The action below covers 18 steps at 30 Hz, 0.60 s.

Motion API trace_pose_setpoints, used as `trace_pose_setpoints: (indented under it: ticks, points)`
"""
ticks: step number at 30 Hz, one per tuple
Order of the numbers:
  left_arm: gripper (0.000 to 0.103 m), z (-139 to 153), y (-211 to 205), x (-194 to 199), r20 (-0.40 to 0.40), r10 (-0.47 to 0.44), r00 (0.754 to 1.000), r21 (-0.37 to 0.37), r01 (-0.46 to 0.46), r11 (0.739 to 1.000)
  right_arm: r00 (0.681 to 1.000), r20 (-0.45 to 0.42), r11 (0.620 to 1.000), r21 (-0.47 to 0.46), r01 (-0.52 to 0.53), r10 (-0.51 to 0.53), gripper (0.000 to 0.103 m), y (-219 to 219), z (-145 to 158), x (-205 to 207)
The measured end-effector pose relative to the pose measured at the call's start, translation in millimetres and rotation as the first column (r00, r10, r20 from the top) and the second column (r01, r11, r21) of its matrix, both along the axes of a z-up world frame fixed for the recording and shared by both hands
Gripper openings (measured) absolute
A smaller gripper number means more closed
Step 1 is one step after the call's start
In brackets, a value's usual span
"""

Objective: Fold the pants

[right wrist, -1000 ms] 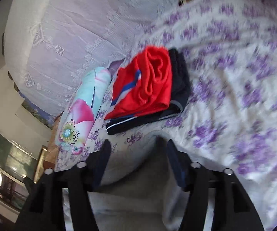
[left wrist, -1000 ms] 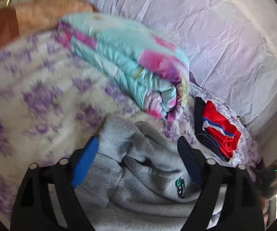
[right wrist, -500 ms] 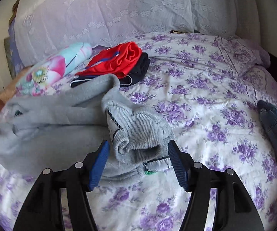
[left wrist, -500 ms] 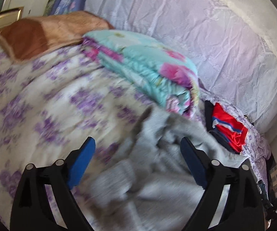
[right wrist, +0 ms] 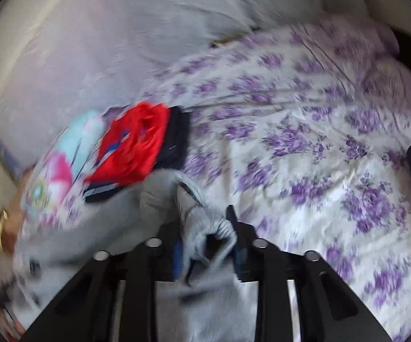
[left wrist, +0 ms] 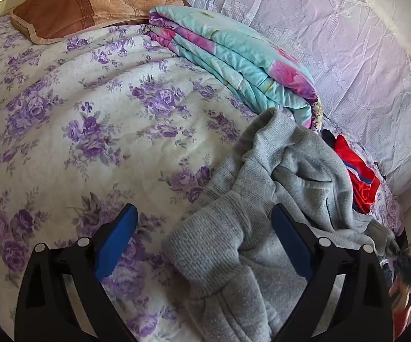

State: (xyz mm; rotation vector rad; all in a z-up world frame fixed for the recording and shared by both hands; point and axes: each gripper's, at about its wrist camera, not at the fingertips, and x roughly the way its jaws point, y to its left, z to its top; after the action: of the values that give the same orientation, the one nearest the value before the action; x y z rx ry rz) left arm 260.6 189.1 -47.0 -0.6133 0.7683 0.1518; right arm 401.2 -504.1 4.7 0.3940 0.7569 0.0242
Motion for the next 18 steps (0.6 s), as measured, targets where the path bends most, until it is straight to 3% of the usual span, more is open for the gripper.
trace_pose_setpoints:
  ticks: [1, 3, 4, 9, 14, 16, 18]
  points:
    - [0.092, 0, 0, 0, 0.000, 0.003, 1.000, 0.007, -0.003, 1.000, 0.999, -0.017, 0.999, -0.019, 0.047, -0.047, 0.055, -8, -2, 13]
    - [0.092, 1, 0, 0, -0.003, 0.016, 1.000, 0.033, -0.015, 0.999, 0.988, -0.035, 0.985, -0.093, 0.144, -0.148, 0.055, -20, -8, 27]
    - [0.092, 1, -1, 0, -0.008, 0.021, 1.000, 0.044, -0.021, 0.999, 0.986, -0.030, 0.983, -0.083, 0.164, -0.167, 0.055, -23, -11, 25]
    - [0.092, 1, 1, 0, -0.014, 0.014, 1.000, 0.028, -0.013, 1.000, 0.998, -0.018, 0.977, 0.206, 0.055, -0.053, 0.055, -20, -39, -42]
    - [0.092, 2, 3, -4, -0.001, 0.000, 1.000, -0.016, 0.000, 1.000, 1.000, 0.017, 0.972, 0.236, 0.002, -0.007, 0.056, 1, -47, -134]
    - [0.092, 2, 3, -6, 0.000, -0.003, 1.000, -0.034, 0.003, 0.999, 1.000, 0.000, 0.966, 0.257, -0.016, 0.017, 0.056, 10, -54, -151]
    - [0.092, 1, 1, -10, 0.003, -0.009, 1.000, -0.043, 0.009, 0.999, 0.998, -0.042, 0.942, 0.335, -0.032, 0.049, 0.056, 16, -72, -156]
